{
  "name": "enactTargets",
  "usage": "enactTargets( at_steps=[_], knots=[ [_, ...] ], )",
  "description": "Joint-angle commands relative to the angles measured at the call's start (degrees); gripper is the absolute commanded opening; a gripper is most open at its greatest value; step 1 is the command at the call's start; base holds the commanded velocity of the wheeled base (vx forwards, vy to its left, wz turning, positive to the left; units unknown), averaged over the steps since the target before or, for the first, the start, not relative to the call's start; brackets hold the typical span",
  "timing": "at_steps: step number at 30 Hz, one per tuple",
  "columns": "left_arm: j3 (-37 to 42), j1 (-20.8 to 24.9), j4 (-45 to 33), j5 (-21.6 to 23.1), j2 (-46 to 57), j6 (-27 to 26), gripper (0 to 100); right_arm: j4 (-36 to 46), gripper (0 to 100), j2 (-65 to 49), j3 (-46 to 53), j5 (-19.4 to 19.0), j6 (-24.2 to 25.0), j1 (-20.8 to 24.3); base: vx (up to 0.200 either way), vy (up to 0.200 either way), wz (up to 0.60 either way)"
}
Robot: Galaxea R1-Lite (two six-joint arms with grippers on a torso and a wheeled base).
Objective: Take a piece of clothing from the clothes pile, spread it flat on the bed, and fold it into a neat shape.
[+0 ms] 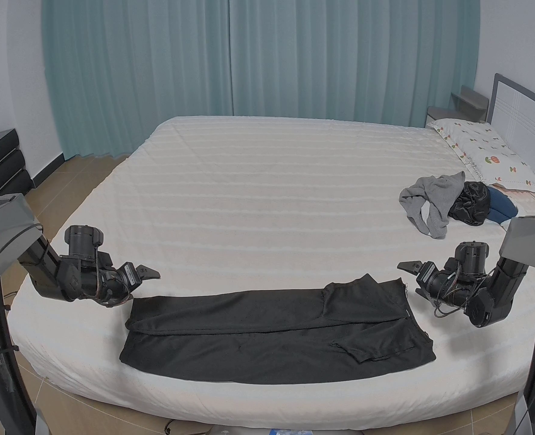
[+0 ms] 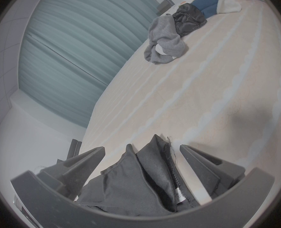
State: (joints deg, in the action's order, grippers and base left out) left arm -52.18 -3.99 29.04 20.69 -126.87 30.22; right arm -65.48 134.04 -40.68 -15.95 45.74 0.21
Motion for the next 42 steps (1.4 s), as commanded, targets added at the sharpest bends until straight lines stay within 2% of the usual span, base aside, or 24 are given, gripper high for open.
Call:
enactTargets(
  at_steps=[1,5,13,19,20,27,34,42],
  knots=[
    [-0.82,1.26,0.23,-0.3,-3.12,-0.16,100,-0.18,100,2.37,-0.54,-1.37,1.63,-1.44,0.0,0.0,0.0],
    [-0.56,1.09,-0.03,-1.26,-2.86,-0.34,100,-0.18,100,2.28,0.07,-1.54,4.8,-2.4,0.0,0.0,0.0],
    [0.5,0.29,-0.39,-2.32,-0.93,-0.25,100,-0.88,100,2.46,1.39,-1.54,5.06,-2.84,0.0,0.0,0.0],
    [0.14,0.56,-3.73,-2.32,-0.84,-0.34,100,-1.15,100,2.46,1.74,-1.54,5.24,-2.84,0.0,0.0,0.0],
    [0.06,0.47,-3.81,-2.32,-0.93,-0.34,0,-1.15,100,2.46,1.74,-1.54,5.24,-2.84,0.0,0.0,0.0],
    [-0.29,0.47,-3.99,-2.32,-1.63,-0.34,0,-1.15,100,2.55,1.74,-1.54,5.24,-2.84,0.0,0.0,0.0],
    [-2.58,-2.17,-3.9,-2.23,-1.01,0.45,0,-1.15,100,2.55,1.74,-1.54,5.24,-2.84,0.0,0.0,0.0],
    [-3.11,-3.04,-3.11,-1.97,-0.31,1.95,0,-1.15,100,2.55,1.74,-1.54,5.24,-2.84,0.0,0.0,0.0]
  ],
)
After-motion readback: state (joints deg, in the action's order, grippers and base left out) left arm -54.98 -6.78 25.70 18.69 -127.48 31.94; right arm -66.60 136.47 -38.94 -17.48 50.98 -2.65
